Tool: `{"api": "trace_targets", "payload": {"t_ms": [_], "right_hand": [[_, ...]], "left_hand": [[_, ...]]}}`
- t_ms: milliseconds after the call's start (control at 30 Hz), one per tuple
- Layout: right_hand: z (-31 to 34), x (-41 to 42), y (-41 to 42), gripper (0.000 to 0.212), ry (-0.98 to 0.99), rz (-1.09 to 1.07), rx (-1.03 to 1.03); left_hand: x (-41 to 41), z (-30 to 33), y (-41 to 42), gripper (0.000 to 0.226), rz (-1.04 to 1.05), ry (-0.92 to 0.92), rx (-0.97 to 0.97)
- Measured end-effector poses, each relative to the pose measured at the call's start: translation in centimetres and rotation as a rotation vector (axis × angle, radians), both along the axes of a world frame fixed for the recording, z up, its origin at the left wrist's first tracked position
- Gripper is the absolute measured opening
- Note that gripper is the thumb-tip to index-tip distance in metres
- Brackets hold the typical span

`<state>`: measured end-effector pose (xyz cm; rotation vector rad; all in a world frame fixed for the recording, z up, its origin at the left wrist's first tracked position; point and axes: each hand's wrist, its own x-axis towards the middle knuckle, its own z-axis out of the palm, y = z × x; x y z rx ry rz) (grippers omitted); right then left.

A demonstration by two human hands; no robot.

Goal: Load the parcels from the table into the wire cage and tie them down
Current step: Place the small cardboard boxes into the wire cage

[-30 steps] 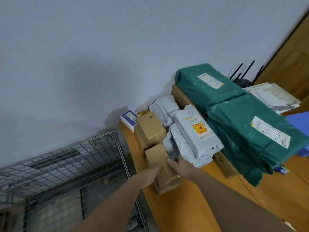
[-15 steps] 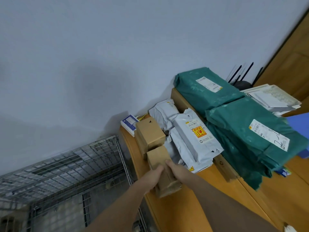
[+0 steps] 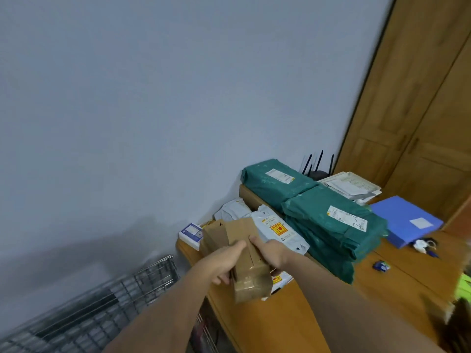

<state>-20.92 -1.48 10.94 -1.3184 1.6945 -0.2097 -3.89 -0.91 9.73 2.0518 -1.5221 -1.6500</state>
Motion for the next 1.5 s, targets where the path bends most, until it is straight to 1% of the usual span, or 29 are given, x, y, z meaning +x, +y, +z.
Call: {"api": "trace_targets", "payload": {"t_ms": [133, 233, 333, 467, 600, 733, 833, 900, 1033, 1133, 1233, 1333, 1433, 1500], "right_hand": [[6.4, 1.5, 2.7, 0.082, -0.011, -0.023, -0.142], [9.4, 2.9, 4.5, 0.079, -0.035, -0.023, -0.226], [10.6, 4.8, 6.5, 0.078, -0.05, -0.017, -0.271], [10.3, 9.9, 8.8, 0.076, -0.072, 0.033, -0.282], [8.6, 17.9, 10.9, 0.086, -0.075, 0.158, -0.278], [5.8, 28.0, 14.0, 0.079, -0.1, 0.326, -0.229], [3.5, 35.6, 17.3, 0.083, -0.13, 0.454, -0.186], [1.8, 40.2, 19.6, 0.083, -0.169, 0.505, -0.128], [-1.2, 47.4, 23.5, 0.08, -0.201, 0.597, -0.058], [-3.1, 51.0, 24.9, 0.081, -0.174, 0.659, -0.014], [-5.2, 53.3, 24.5, 0.082, -0.157, 0.699, 0.022], [-7.1, 54.8, 22.8, 0.084, -0.114, 0.736, 0.031], [-9.5, 55.8, 20.7, 0.079, -0.106, 0.74, 0.045], [-11.7, 56.4, 19.5, 0.076, -0.086, 0.71, 0.043]], "left_hand": [[1.2, 6.5, 1.7, 0.098, -0.005, -0.088, -0.201], [2.5, 10.0, 3.7, 0.096, -0.033, -0.128, -0.309], [4.7, 11.9, 6.2, 0.095, -0.024, -0.144, -0.349], [9.5, 11.9, 10.1, 0.093, -0.006, -0.19, -0.368], [17.1, 10.3, 14.3, 0.09, 0.111, -0.207, -0.345], [26.4, 8.1, 19.8, 0.087, 0.255, -0.259, -0.285], [33.1, 6.2, 24.4, 0.08, 0.391, -0.258, -0.243], [37.2, 4.7, 27.3, 0.084, 0.487, -0.233, -0.223], [43.5, 1.7, 32.6, 0.1, 0.61, -0.286, -0.163], [46.3, 0.1, 35.0, 0.105, 0.68, -0.28, -0.14], [48.2, -1.8, 35.2, 0.112, 0.713, -0.284, -0.12], [49.3, -3.9, 33.9, 0.105, 0.709, -0.289, -0.078], [50.0, -6.5, 31.9, 0.099, 0.722, -0.321, -0.07], [50.0, -8.9, 30.7, 0.094, 0.757, -0.288, -0.057]]}}
